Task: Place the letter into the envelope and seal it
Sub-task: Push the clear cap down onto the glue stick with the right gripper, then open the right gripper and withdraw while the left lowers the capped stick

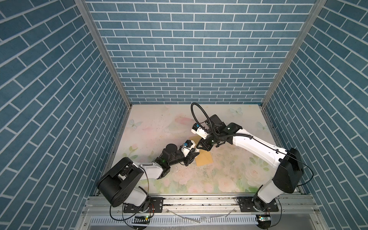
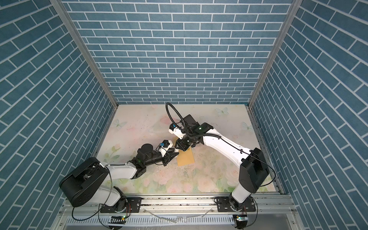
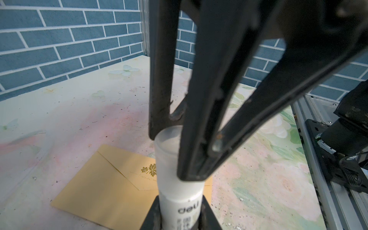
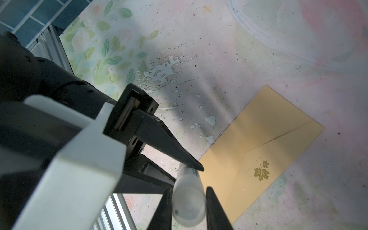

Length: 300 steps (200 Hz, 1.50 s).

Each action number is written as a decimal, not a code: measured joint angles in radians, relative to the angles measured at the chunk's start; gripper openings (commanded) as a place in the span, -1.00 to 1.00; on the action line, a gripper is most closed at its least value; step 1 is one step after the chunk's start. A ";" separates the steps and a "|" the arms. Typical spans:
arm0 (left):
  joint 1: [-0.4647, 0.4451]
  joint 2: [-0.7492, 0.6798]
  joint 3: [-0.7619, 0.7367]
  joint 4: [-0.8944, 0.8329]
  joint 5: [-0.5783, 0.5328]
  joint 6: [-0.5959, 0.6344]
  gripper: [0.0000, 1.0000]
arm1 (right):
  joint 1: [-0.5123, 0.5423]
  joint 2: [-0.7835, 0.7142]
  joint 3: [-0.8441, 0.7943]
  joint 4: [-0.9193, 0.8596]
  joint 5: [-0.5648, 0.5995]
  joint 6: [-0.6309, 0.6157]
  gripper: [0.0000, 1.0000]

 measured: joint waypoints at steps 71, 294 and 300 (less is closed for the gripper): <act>-0.002 -0.105 0.023 0.000 -0.061 0.005 -1.00 | 0.016 -0.070 0.064 -0.009 0.096 -0.001 -0.01; 0.077 -0.031 0.397 -1.066 -0.551 -0.517 -1.00 | -0.196 -0.463 -0.556 0.621 0.456 0.210 0.72; 0.080 -0.016 0.397 -1.065 -0.548 -0.527 -1.00 | -0.198 -0.463 -0.557 0.621 0.455 0.210 0.72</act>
